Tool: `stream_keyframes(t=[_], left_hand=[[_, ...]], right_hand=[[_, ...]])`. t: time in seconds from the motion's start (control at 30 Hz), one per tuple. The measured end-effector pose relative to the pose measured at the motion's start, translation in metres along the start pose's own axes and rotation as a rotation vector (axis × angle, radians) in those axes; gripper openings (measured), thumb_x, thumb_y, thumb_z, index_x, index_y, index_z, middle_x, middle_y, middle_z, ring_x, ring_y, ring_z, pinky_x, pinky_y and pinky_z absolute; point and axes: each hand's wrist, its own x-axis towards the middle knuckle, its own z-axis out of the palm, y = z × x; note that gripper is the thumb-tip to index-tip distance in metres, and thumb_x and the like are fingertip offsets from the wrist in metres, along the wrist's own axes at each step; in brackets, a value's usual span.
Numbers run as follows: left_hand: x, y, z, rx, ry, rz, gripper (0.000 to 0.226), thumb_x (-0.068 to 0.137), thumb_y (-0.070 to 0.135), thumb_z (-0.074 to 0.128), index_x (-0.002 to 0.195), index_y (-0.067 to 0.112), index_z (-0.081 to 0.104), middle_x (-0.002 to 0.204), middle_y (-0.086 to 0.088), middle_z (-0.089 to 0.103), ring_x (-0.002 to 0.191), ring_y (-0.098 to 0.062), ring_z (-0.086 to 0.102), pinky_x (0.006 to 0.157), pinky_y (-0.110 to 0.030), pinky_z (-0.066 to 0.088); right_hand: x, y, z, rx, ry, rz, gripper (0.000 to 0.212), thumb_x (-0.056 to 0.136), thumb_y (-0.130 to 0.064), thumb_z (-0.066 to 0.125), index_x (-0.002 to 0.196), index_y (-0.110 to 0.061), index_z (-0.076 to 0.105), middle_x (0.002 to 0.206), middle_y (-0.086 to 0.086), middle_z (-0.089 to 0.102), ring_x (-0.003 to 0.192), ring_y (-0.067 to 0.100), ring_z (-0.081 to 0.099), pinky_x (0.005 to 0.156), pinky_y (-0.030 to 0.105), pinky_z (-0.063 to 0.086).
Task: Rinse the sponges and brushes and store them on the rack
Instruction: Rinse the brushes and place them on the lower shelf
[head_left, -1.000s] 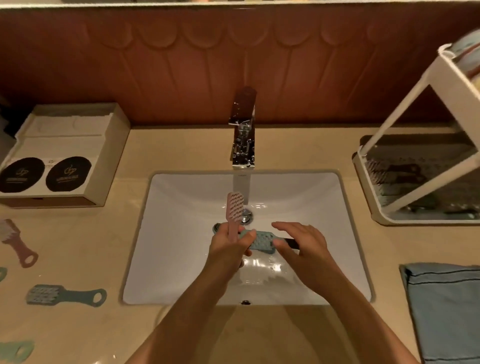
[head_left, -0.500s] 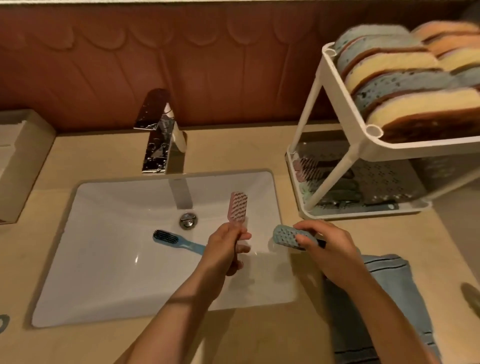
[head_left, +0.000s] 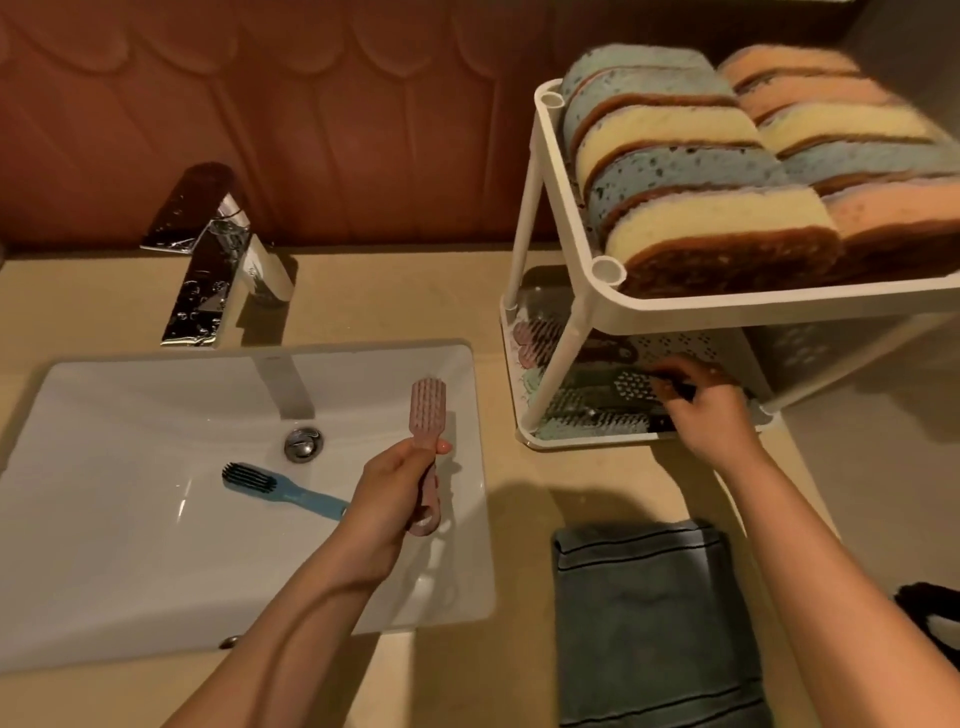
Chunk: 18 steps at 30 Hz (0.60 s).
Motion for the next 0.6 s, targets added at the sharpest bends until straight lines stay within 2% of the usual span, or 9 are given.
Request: stream_keyframes(t=[0.1, 0.17, 0.27, 0.4, 0.47, 0.53, 0.6], left_hand=[[-0.003, -0.003, 0.001, 0.025, 0.012, -0.011, 0.023, 0.096, 0.009, 0.042, 0.085, 0.011, 0.062, 0.059, -0.005, 0.035, 0.045, -0.015, 0.028, 0.041, -0.017, 0.023], [-0.003, -0.004, 0.000, 0.040, 0.028, -0.011, 0.024, 0.096, 0.012, 0.044, 0.082, 0.012, 0.064, 0.060, -0.004, 0.038, 0.050, -0.016, 0.033, 0.050, -0.025, 0.026], [-0.003, -0.004, -0.003, 0.053, 0.049, -0.008, 0.023, 0.096, 0.016, 0.046, 0.083, 0.014, 0.065, 0.062, -0.004, 0.041, 0.055, -0.016, 0.037, 0.055, -0.029, 0.029], [-0.005, -0.003, -0.004, 0.055, 0.045, 0.009, 0.023, 0.096, 0.018, 0.048, 0.085, 0.015, 0.068, 0.062, 0.000, 0.045, 0.058, -0.012, 0.039, 0.056, -0.025, 0.032], [-0.006, -0.004, -0.003, 0.055, 0.029, 0.005, 0.022, 0.095, 0.018, 0.049, 0.088, 0.015, 0.069, 0.070, -0.001, 0.050, 0.064, -0.012, 0.041, 0.059, -0.024, 0.036], [-0.006, -0.004, -0.004, 0.050, 0.008, -0.002, 0.020, 0.094, 0.018, 0.050, 0.090, 0.015, 0.070, 0.076, -0.002, 0.052, 0.068, -0.013, 0.044, 0.061, -0.024, 0.040], [-0.007, -0.004, -0.003, 0.041, -0.005, 0.001, 0.019, 0.094, 0.015, 0.051, 0.093, 0.013, 0.069, 0.073, 0.000, 0.055, 0.068, -0.012, 0.048, 0.060, -0.022, 0.044]], right_hand=[[0.018, 0.002, 0.006, -0.020, -0.084, 0.005, 0.018, 0.088, -0.008, 0.057, 0.105, -0.008, 0.065, 0.112, 0.013, 0.064, 0.107, 0.029, 0.057, 0.089, 0.031, 0.042], [0.026, 0.002, 0.012, -0.027, -0.173, 0.013, 0.018, 0.089, -0.007, 0.056, 0.104, -0.007, 0.065, 0.112, 0.013, 0.064, 0.107, 0.029, 0.057, 0.089, 0.028, 0.039], [0.029, 0.004, 0.018, -0.035, -0.241, 0.023, 0.018, 0.090, -0.007, 0.055, 0.104, -0.006, 0.065, 0.113, 0.013, 0.064, 0.109, 0.029, 0.055, 0.088, 0.025, 0.036], [0.026, 0.004, 0.022, -0.067, -0.263, 0.057, 0.020, 0.090, -0.010, 0.055, 0.107, -0.008, 0.065, 0.119, 0.012, 0.061, 0.111, 0.028, 0.053, 0.086, 0.022, 0.032], [0.023, 0.003, 0.022, -0.068, -0.269, 0.049, 0.020, 0.090, -0.010, 0.056, 0.108, -0.006, 0.065, 0.120, 0.012, 0.059, 0.112, 0.028, 0.052, 0.086, 0.021, 0.031], [0.022, 0.003, 0.023, -0.061, -0.269, 0.034, 0.020, 0.089, -0.010, 0.057, 0.108, -0.006, 0.066, 0.120, 0.014, 0.058, 0.112, 0.029, 0.052, 0.089, 0.023, 0.034], [0.021, 0.004, 0.024, -0.063, -0.269, 0.023, 0.021, 0.089, -0.011, 0.058, 0.108, -0.008, 0.066, 0.122, 0.014, 0.057, 0.113, 0.029, 0.052, 0.095, 0.029, 0.036]])
